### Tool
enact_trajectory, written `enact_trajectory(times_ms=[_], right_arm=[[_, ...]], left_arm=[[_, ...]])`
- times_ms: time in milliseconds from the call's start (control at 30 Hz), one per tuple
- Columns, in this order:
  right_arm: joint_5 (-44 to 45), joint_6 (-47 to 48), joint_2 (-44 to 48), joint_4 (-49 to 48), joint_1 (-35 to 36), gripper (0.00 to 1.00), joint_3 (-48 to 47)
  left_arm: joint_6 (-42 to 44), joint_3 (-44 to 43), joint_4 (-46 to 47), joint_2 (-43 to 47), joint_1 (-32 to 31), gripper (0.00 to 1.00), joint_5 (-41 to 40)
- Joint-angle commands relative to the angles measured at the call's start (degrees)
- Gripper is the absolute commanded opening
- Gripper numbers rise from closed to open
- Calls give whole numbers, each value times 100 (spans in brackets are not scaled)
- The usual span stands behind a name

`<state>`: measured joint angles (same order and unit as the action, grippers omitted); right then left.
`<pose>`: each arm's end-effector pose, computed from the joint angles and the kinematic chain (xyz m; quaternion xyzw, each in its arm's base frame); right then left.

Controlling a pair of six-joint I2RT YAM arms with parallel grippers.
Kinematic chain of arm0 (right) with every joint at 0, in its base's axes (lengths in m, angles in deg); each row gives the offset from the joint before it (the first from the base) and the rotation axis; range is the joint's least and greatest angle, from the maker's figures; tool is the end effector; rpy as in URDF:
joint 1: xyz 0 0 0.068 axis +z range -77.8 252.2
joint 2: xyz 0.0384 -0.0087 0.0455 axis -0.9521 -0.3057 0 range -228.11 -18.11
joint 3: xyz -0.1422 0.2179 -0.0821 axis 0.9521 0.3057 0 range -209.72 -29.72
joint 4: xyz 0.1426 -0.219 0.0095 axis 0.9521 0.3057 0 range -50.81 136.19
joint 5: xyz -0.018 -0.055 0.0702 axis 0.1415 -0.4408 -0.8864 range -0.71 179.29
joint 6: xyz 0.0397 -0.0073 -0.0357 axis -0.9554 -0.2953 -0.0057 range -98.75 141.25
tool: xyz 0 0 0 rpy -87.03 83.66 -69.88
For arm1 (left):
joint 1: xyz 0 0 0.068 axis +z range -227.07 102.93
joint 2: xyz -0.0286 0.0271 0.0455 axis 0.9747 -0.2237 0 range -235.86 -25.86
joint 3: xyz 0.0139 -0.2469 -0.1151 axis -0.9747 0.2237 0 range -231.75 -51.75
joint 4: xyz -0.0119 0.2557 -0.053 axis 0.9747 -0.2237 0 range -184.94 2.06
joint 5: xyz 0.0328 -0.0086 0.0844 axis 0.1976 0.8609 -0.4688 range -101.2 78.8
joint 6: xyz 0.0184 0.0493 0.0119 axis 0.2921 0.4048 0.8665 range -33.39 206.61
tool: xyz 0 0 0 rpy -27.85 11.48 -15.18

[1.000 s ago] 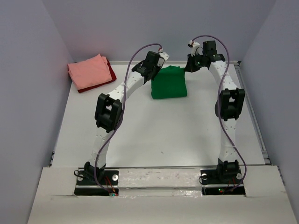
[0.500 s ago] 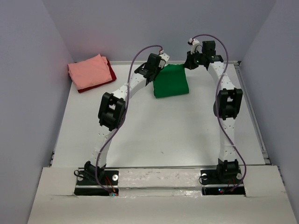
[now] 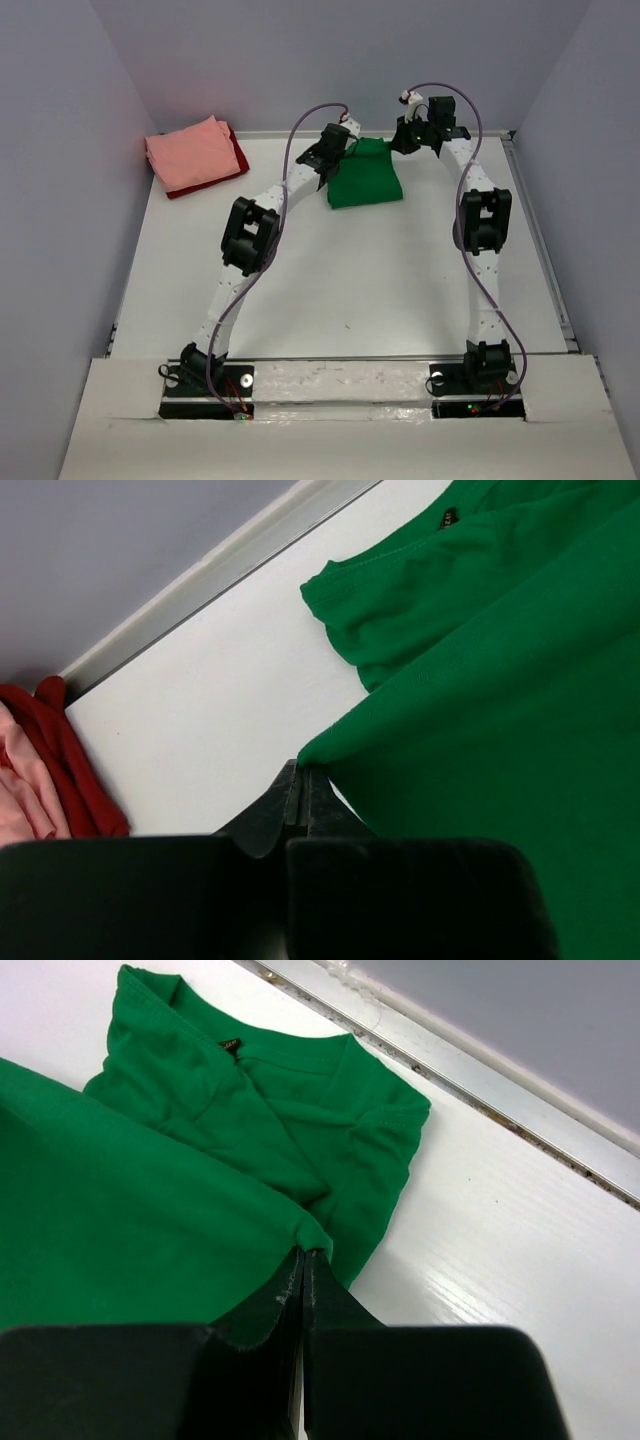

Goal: Fold and stack the t-shirts
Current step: Fold the long partially folded tshirt into a neat square

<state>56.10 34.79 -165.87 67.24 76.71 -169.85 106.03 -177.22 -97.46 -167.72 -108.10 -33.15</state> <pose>0.5752 0.0649 0.2209 -0.2626 0.8217 0.2188 0.4561 0.5004 -0.2853 0.2181 0.2633 0.7959 0.1080 0.5344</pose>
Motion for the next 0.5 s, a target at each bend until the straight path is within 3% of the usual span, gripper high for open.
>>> enact_trajectory(times_ms=[0, 400, 467], right_arm=[[-74, -9, -77, -467, -21, 0, -347], [58, -53, -534, -591, -21, 0, -664], [76, -80, -569, -590, -21, 30, -682]], left_arm=[[62, -347, 398, -95, 26, 0, -538], [492, -873, 389, -737, -53, 0, -985], [563, -944, 372, -816, -79, 0, -1038]])
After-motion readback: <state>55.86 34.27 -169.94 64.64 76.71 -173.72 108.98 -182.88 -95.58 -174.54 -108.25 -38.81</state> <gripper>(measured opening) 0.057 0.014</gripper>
